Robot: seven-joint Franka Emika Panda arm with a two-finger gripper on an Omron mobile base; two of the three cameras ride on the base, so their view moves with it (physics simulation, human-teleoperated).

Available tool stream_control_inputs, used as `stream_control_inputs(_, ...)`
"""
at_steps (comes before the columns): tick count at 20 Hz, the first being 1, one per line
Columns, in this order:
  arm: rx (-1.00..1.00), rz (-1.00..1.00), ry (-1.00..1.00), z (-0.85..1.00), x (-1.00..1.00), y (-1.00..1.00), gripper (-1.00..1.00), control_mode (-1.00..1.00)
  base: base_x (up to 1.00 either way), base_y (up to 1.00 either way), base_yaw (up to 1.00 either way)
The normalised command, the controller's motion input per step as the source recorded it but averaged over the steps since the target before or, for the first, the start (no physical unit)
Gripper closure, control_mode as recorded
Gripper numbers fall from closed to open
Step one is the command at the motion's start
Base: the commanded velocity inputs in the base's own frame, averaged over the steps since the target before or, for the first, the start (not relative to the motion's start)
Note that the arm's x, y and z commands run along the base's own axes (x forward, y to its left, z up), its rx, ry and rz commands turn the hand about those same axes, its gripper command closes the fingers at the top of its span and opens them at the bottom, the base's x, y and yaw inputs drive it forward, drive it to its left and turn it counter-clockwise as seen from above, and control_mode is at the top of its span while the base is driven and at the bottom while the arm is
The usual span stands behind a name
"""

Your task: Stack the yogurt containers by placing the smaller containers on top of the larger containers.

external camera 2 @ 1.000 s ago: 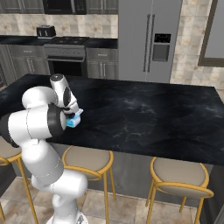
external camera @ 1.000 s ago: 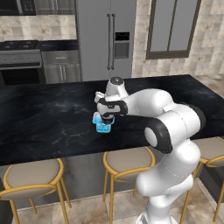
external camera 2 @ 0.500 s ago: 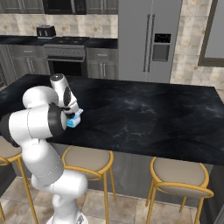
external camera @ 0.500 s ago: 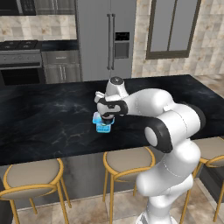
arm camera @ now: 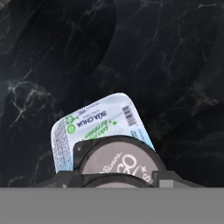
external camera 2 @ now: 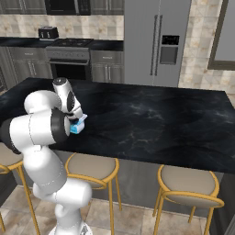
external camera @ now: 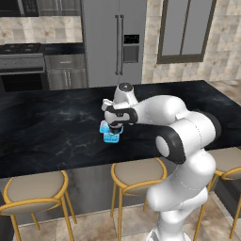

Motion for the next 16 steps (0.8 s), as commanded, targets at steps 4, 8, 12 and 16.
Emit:
stream_control_inputs(4,0.00,0.00,-0.01,-0.06,0.00,0.00,1.00,-1.00,0.00,0.00,0.00)
stream_control_inputs(8,0.00,0.00,0.00,-0.09,0.00,0.00,1.00,-1.00,0.00,0.00,0.00)
stream_control_inputs(12,0.00,0.00,0.00,-0.04,0.00,0.00,1.00,-1.00,0.00,0.00,0.00)
stream_control_inputs(16,0.00,0.00,0.00,0.00,0.02,0.00,1.00,-1.00,0.00,0.00,0.00)
